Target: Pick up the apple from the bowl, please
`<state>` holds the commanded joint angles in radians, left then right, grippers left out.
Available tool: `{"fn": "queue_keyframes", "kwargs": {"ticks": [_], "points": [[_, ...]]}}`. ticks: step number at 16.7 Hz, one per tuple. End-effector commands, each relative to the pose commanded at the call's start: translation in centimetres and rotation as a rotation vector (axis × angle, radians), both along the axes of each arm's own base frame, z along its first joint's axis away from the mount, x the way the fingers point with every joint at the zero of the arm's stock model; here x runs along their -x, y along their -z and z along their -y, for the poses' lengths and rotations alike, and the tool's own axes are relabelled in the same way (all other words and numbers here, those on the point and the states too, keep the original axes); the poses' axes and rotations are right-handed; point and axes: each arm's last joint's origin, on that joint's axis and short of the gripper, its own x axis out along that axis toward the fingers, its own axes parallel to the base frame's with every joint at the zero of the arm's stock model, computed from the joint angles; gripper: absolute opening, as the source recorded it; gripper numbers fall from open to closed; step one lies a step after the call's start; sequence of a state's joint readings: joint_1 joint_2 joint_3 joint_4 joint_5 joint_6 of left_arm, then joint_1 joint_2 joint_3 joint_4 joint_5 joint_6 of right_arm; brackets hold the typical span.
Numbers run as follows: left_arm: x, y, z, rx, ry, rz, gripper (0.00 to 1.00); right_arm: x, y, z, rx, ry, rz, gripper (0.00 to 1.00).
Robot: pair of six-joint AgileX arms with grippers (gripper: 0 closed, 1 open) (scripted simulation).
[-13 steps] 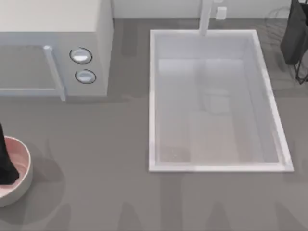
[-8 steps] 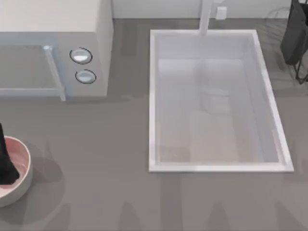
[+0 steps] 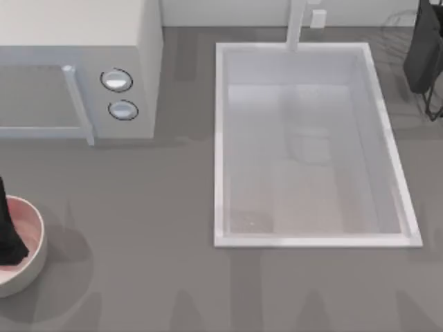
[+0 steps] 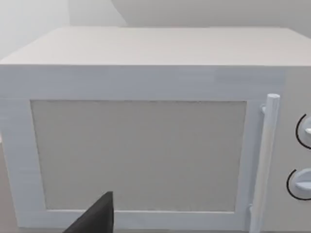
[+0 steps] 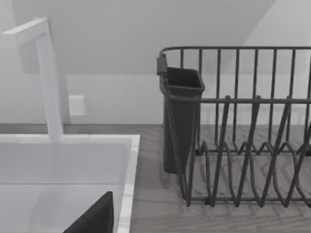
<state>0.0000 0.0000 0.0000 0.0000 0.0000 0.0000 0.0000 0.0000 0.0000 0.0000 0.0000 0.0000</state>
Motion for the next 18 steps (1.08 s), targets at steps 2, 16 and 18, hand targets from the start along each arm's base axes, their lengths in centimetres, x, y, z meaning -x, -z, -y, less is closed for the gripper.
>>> {"fn": "queue_keyframes", "kwargs": {"ticks": [2,16,18], "points": [[0.0,0.0,0.0,0.0,0.0,0.0,1.0,0.0,0.0,0.0,0.0,0.0,0.0,1.0],[-0.4,-1.8,-0.2,-0.017,-0.014,-0.166,1.0,0.0,0.0,0.0,0.0,0.0,0.0,1.0],[-1.0,-3.0,-0.3,-0.027,-0.022,-0.304,1.0,0.0,0.0,0.0,0.0,0.0,0.0,1.0]]}}
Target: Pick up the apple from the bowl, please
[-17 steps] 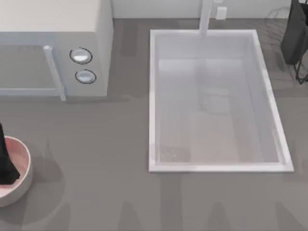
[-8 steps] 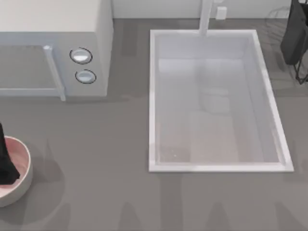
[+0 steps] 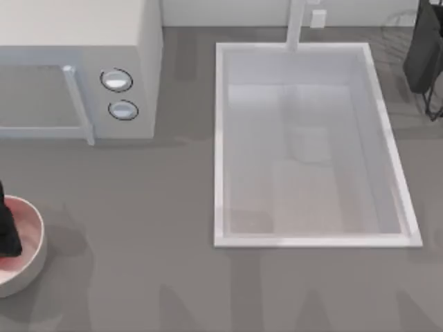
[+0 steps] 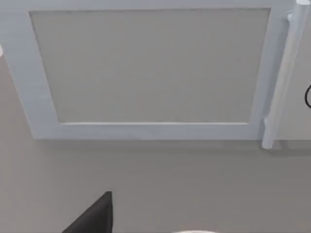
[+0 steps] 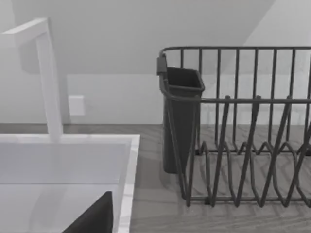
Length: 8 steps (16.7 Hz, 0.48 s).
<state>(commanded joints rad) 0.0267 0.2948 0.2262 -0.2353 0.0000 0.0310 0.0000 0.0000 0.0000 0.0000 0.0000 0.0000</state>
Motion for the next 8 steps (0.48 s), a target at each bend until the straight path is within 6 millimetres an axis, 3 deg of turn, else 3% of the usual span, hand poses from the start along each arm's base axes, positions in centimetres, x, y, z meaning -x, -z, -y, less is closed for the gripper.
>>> {"fn": "queue_keyframes", "kwargs": {"ticks": [4,8], "points": [[-2.8,-2.1,-0.5,-0.014,-0.012,-0.357,1.0,0.0,0.0,0.0,0.0,0.0,0.0,1.0],[-7.1,-2.8,-1.4,-0.011,-0.012,-0.743,1.0,0.0,0.0,0.0,0.0,0.0,0.0,1.0]]}}
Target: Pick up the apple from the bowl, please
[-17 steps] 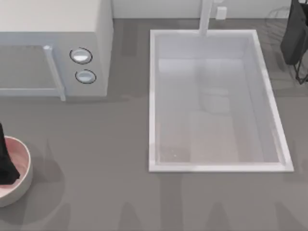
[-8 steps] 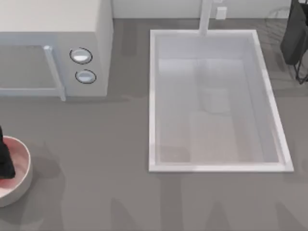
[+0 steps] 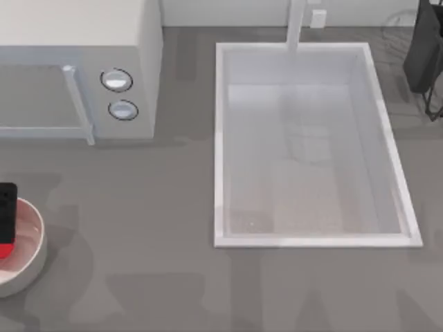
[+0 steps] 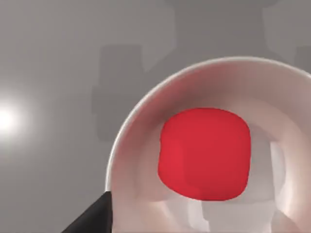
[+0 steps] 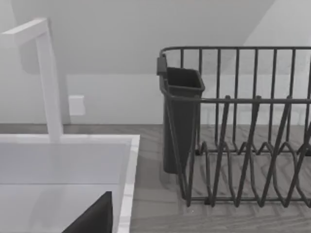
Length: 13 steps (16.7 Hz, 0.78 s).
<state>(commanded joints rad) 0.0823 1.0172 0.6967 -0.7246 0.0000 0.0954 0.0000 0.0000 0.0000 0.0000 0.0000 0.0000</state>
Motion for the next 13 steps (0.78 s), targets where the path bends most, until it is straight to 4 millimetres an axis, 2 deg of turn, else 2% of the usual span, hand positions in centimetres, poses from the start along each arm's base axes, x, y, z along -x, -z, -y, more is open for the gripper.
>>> {"fn": "queue_keyframes", "kwargs": {"ticks": [4,7,13], "points": [[-4.2,0.9,-1.0,0.021,0.002,-0.323,1.0,0.0,0.0,0.0,0.0,0.0,0.0,1.0],[-6.2,1.7,-1.5,0.036,0.005,-0.473,1.0,0.0,0.0,0.0,0.0,0.0,0.0,1.0],[-6.9,2.0,-1.7,0.042,0.006,-0.524,1.0,0.0,0.0,0.0,0.0,0.0,0.0,1.0]]}}
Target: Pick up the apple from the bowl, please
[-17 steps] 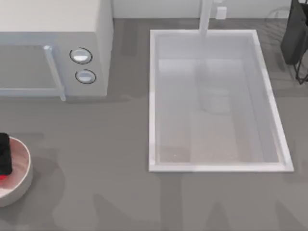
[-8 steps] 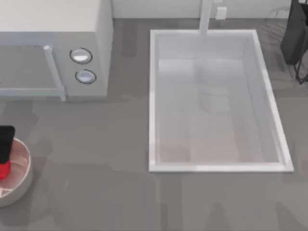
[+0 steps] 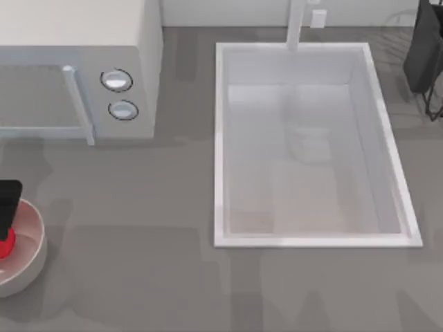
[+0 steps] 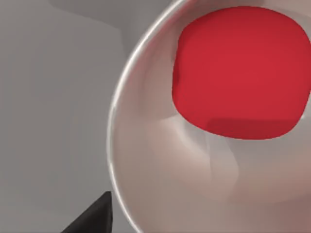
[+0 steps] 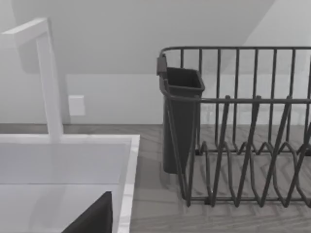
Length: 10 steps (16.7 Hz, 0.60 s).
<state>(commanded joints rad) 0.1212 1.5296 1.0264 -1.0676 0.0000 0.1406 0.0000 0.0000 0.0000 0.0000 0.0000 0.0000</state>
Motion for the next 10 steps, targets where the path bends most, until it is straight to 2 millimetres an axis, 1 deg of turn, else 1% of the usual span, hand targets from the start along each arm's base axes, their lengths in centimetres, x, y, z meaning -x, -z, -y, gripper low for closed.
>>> {"fn": "queue_keyframes", "kwargs": {"ticks": [2,4,8,10], "points": [[0.0,0.1,0.1,0.0,0.004,0.002,1.0,0.0,0.0,0.0,0.0,0.0,0.0,1.0],[0.0,1.1,0.1,0.0,0.004,-0.003,1.0,0.0,0.0,0.0,0.0,0.0,0.0,1.0],[-0.4,5.1,0.0,-0.002,0.001,0.017,1.0,0.0,0.0,0.0,0.0,0.0,0.0,1.0],[-0.2,7.0,0.0,-0.002,0.0,0.013,1.0,0.0,0.0,0.0,0.0,0.0,0.0,1.0]]}}
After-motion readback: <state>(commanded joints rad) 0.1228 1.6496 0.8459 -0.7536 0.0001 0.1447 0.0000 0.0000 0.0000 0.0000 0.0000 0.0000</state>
